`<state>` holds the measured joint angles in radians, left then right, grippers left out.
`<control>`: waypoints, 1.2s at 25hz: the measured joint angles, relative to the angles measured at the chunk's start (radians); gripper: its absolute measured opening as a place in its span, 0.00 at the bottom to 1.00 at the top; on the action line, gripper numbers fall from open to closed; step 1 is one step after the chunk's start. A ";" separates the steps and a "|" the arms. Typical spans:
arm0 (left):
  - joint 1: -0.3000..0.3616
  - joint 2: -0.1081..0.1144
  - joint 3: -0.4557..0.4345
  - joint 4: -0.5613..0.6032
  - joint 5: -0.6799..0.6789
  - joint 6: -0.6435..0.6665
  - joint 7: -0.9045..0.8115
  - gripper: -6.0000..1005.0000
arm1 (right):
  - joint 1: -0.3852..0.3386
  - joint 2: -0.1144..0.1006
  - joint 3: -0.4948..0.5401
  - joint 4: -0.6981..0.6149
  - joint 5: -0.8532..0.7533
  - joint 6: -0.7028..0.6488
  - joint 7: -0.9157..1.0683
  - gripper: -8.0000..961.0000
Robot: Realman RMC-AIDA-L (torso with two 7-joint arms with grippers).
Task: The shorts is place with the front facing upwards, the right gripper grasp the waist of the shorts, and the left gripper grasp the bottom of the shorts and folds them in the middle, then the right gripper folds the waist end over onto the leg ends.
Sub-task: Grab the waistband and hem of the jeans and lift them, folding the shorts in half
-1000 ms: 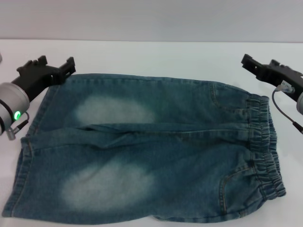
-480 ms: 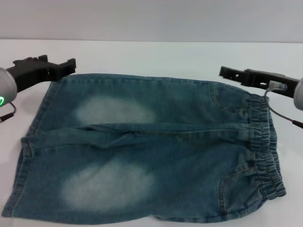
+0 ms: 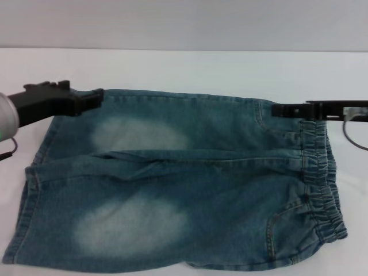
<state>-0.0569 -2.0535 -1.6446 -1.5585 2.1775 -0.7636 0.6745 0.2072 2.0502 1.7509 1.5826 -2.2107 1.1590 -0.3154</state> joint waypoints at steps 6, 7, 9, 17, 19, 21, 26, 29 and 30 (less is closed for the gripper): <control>0.034 -0.002 -0.014 -0.043 -0.005 -0.014 -0.005 0.78 | 0.024 0.008 0.182 -0.058 0.098 0.130 -0.016 0.85; 0.034 -0.001 -0.022 -0.044 -0.007 -0.029 -0.007 0.78 | 0.027 0.007 0.210 -0.070 0.108 0.143 -0.018 0.85; 0.035 -0.002 -0.057 -0.042 -0.008 -0.085 -0.008 0.78 | 0.023 0.008 0.254 -0.094 0.133 0.176 -0.033 0.85; 0.037 -0.003 -0.109 -0.030 -0.009 -0.186 -0.008 0.78 | 0.009 0.014 0.335 -0.222 0.225 0.258 -0.134 0.85; 0.044 -0.003 -0.141 -0.029 -0.010 -0.260 -0.025 0.78 | -0.005 0.017 0.342 -0.235 0.234 0.268 -0.156 0.85; 0.066 -0.003 -0.155 -0.046 -0.010 -0.294 -0.038 0.78 | -0.014 0.018 0.345 -0.236 0.235 0.272 -0.169 0.85; 0.083 -0.003 -0.156 -0.066 -0.009 -0.320 -0.053 0.78 | -0.024 0.019 0.351 -0.239 0.242 0.278 -0.180 0.85; 0.080 -0.002 -0.186 -0.062 -0.005 -0.401 -0.078 0.78 | -0.034 0.021 0.363 -0.246 0.251 0.284 -0.188 0.85; 0.080 -0.002 -0.186 -0.062 -0.005 -0.401 -0.078 0.78 | -0.037 0.021 0.370 -0.251 0.254 0.285 -0.192 0.85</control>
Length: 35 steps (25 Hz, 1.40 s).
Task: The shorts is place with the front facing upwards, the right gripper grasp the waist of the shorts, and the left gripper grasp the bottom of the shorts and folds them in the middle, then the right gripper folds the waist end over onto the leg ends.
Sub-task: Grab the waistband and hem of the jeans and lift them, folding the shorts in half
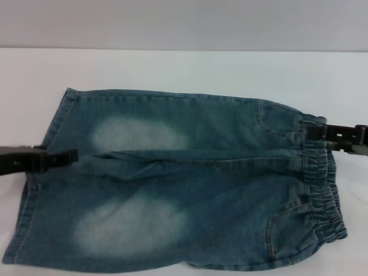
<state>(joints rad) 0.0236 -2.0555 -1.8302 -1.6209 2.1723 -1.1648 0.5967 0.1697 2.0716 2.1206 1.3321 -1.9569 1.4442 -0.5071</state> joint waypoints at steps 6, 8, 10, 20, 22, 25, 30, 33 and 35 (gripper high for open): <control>0.011 0.000 -0.046 -0.007 0.010 -0.081 -0.024 0.78 | -0.024 0.002 0.025 -0.055 0.008 0.002 -0.031 0.85; 0.024 0.000 -0.061 -0.015 0.045 -0.131 -0.051 0.78 | -0.029 0.003 0.022 -0.077 0.008 0.003 -0.038 0.85; 0.027 -0.001 -0.065 -0.018 0.080 -0.164 -0.073 0.78 | -0.034 0.004 0.020 -0.095 0.008 0.004 -0.041 0.85; 0.057 -0.004 -0.019 -0.147 0.268 -0.335 -0.245 0.78 | -0.055 0.000 0.030 -0.104 0.000 0.008 -0.047 0.85; 0.062 -0.003 -0.013 -0.168 0.271 -0.361 -0.262 0.78 | -0.054 0.000 0.030 -0.106 -0.002 0.008 -0.051 0.85; 0.067 -0.004 0.005 -0.205 0.339 -0.413 -0.296 0.78 | -0.052 -0.001 0.030 -0.107 -0.002 0.008 -0.058 0.85; 0.060 -0.004 0.059 -0.183 0.399 -0.429 -0.320 0.77 | -0.045 -0.004 0.031 -0.115 -0.003 0.008 -0.065 0.85; 0.054 -0.005 0.075 -0.164 0.402 -0.425 -0.323 0.77 | -0.041 -0.004 0.031 -0.117 -0.003 0.008 -0.066 0.85; 0.051 -0.005 0.077 -0.159 0.402 -0.424 -0.325 0.77 | -0.039 -0.004 0.032 -0.118 -0.004 0.008 -0.066 0.85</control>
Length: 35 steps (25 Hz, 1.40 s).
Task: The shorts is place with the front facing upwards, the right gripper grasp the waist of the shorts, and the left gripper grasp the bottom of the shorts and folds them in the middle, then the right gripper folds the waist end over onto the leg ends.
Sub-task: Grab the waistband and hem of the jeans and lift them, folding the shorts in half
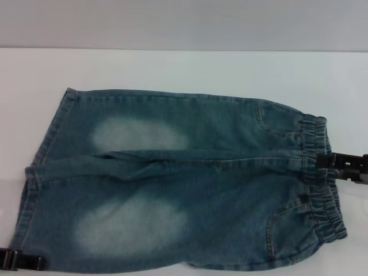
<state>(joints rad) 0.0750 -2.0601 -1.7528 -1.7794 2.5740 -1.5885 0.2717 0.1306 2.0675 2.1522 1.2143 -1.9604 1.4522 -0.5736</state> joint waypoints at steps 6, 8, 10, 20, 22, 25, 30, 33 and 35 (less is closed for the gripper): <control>-0.030 0.000 0.005 0.040 0.000 0.016 -0.004 0.77 | 0.004 0.000 0.000 -0.004 0.000 0.000 0.000 0.85; -0.038 -0.001 0.006 0.043 -0.003 0.020 -0.005 0.77 | 0.005 0.000 0.000 -0.008 0.000 0.000 0.000 0.85; -0.043 -0.001 0.006 0.043 -0.004 0.022 -0.008 0.77 | 0.006 0.000 0.000 -0.013 -0.001 0.000 0.000 0.85; -0.081 0.002 -0.039 0.049 -0.024 -0.010 0.006 0.62 | 0.009 0.000 0.018 -0.015 -0.002 0.001 0.000 0.85; -0.082 0.002 -0.042 0.054 -0.031 -0.015 0.011 0.55 | 0.009 -0.001 0.023 -0.015 -0.002 0.001 0.000 0.85; -0.091 0.001 -0.043 0.081 -0.058 -0.015 0.014 0.50 | 0.010 -0.001 0.025 -0.018 -0.002 0.002 0.000 0.85; -0.103 0.002 -0.080 0.111 -0.110 -0.016 0.029 0.40 | 0.013 -0.001 0.025 -0.019 -0.002 0.002 0.000 0.85; -0.111 0.003 -0.098 0.120 -0.125 -0.016 0.027 0.33 | 0.013 -0.001 0.025 -0.019 -0.002 0.002 0.000 0.85; -0.116 0.003 -0.098 0.122 -0.125 -0.018 0.027 0.26 | 0.013 -0.001 0.025 -0.019 -0.002 0.004 0.000 0.85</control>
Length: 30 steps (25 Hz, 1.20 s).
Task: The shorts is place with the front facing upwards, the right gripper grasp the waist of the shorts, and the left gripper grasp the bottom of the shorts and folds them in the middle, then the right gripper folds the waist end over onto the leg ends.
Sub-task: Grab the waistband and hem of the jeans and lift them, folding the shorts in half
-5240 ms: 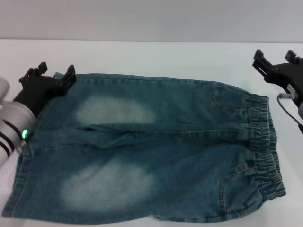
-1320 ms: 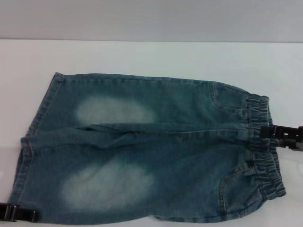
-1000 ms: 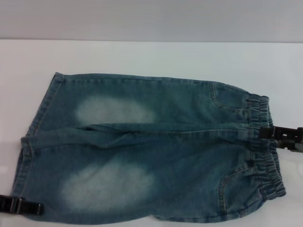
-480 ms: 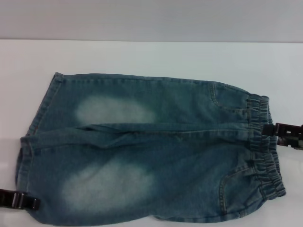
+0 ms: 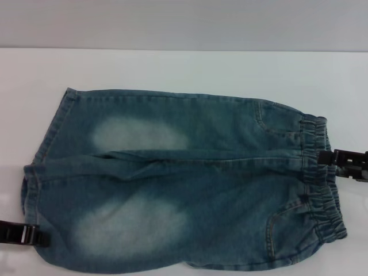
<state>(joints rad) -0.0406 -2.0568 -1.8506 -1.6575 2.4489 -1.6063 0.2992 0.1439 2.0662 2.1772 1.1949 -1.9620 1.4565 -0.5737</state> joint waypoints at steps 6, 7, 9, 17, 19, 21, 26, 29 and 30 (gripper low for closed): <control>-0.007 -0.001 0.014 -0.006 0.002 -0.008 0.004 0.09 | -0.002 0.000 0.000 0.000 0.000 0.015 0.001 0.85; -0.007 -0.001 0.014 -0.006 0.001 -0.010 0.004 0.09 | -0.004 0.000 0.000 0.000 0.000 0.017 0.004 0.85; -0.009 -0.001 0.010 -0.007 0.000 -0.013 0.003 0.09 | -0.009 0.000 0.010 0.000 -0.009 0.029 0.017 0.85; -0.016 -0.003 0.006 -0.001 -0.014 -0.013 0.001 0.09 | -0.042 0.007 0.050 -0.011 -0.135 0.099 0.050 0.83; -0.017 -0.003 0.009 0.001 -0.014 -0.012 0.000 0.09 | -0.060 0.008 0.051 -0.018 -0.137 0.102 0.050 0.82; -0.019 -0.003 0.010 0.002 -0.014 -0.011 -0.001 0.09 | -0.073 0.009 0.051 -0.029 -0.139 0.103 0.050 0.81; -0.039 -0.003 0.013 0.008 -0.015 -0.012 -0.002 0.09 | -0.078 0.013 0.040 -0.047 -0.134 0.103 0.045 0.79; -0.042 -0.003 0.014 0.011 -0.015 -0.013 -0.001 0.09 | -0.073 0.015 0.017 -0.050 -0.127 0.103 0.043 0.78; -0.042 -0.003 0.014 0.012 -0.015 -0.013 -0.001 0.09 | -0.072 0.015 0.008 -0.050 -0.124 0.103 0.043 0.78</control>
<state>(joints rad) -0.0828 -2.0602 -1.8370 -1.6456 2.4343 -1.6192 0.2985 0.0714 2.0811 2.1855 1.1449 -2.0862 1.5596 -0.5304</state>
